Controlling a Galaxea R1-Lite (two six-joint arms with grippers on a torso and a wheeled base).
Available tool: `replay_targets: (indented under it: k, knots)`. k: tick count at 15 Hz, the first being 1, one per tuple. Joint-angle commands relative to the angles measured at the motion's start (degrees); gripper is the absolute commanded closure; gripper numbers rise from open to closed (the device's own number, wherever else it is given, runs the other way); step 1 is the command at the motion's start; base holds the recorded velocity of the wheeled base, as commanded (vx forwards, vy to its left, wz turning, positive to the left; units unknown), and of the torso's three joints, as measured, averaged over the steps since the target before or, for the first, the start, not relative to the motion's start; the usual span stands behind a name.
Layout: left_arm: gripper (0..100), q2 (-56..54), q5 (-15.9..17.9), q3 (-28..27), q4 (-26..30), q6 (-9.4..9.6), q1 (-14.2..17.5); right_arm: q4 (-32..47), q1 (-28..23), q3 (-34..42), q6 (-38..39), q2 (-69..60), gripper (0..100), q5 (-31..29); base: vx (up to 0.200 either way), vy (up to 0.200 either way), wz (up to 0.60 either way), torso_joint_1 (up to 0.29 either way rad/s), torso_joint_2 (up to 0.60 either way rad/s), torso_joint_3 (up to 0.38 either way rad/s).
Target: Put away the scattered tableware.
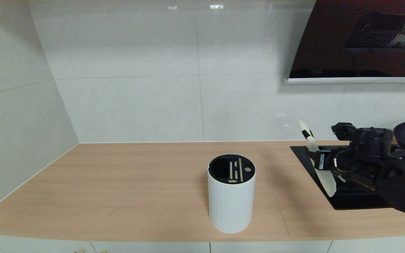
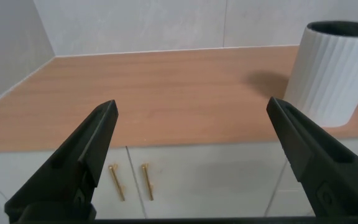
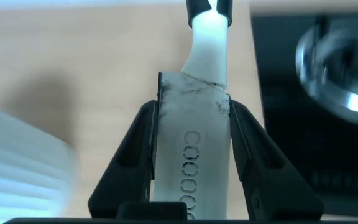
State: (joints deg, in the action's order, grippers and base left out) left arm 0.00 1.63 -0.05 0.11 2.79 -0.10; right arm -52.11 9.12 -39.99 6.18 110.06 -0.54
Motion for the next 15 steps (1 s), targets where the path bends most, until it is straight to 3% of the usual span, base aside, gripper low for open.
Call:
replay_targets:
  k: [1, 2, 3, 4, 5, 8, 9, 10, 12, 13, 15]
  knots:
    - [0, 0.0, 4.08, -1.36, 0.07, 2.04, 0.01, 1.84, 3.98, -1.59, -0.03, -10.74, 100, 1.15, 0.0, 0.0, 0.0, 0.0, 0.0, 0.0]
    - [0, 0.62, 7.77, -3.91, 0.51, 1.95, -0.08, 3.07, 5.03, -2.64, -0.03, -11.88, 100, 1.33, 0.0, 0.0, 0.0, 0.0, 0.0, 0.0]
    - [0, 8.53, 16.21, -13.22, 2.44, 0.11, -0.08, 6.41, 8.28, -5.45, -0.03, -14.34, 100, 1.85, 0.0, 0.0, 0.0, 0.0, 0.0, 0.0]
    - [0, 12.48, 18.76, -17.44, 2.97, -0.95, -0.08, 7.47, 9.43, -6.42, -0.03, -15.05, 100, 1.94, 0.0, 0.0, 0.0, 0.0, 0.0, 0.0]
    - [0, 24.26, 22.54, -25.88, 3.67, -1.39, -0.08, 8.43, 12.68, -8.09, -0.03, -15.75, 100, 1.94, 0.0, 0.0, 0.0, 0.0, 0.0, 0.0]
    - [0, 47.72, 23.77, -40.03, 3.41, -1.74, -0.69, 9.05, 18.92, -10.64, -0.03, -15.75, 100, 1.85, 0.0, 0.0, 0.0, 0.0, 0.0, 0.0]
    - [0, 51.33, 23.77, -42.05, 3.41, -1.91, -2.1, 9.31, 20.06, -10.99, -0.03, -15.75, 100, 1.85, 0.0, 0.0, 0.0, 0.0, 0.0, 0.0]
    - [0, 58.27, 23.68, -44.69, 2.0, -4.29, -9.31, 9.75, 22.43, -10.73, -0.03, -15.84, 100, 1.77, 0.0, 0.0, 0.0, 0.0, 0.0, 0.0]
    - [0, 65.13, 23.24, -44.78, -3.98, -5.78, -16.07, 9.84, 25.6, -10.2, 0.06, -16.1, 100, 1.5, 0.0, 0.0, 0.0, 0.0, 0.0, 0.0]
    - [0, 66.71, 23.15, -44.78, -5.56, -6.04, -17.04, 9.84, 26.3, -10.2, 0.06, -16.37, 100, 1.5, 0.0, 0.0, 0.0, 0.0, 0.0, 0.0]
    - [0, 75.15, 22.98, -43.63, -16.55, -8.15, -18.62, 10.54, 31.57, -9.32, 0.15, -16.54, 100, 1.33, 0.0, 0.0, 0.0, 0.0, 0.0, 0.0]
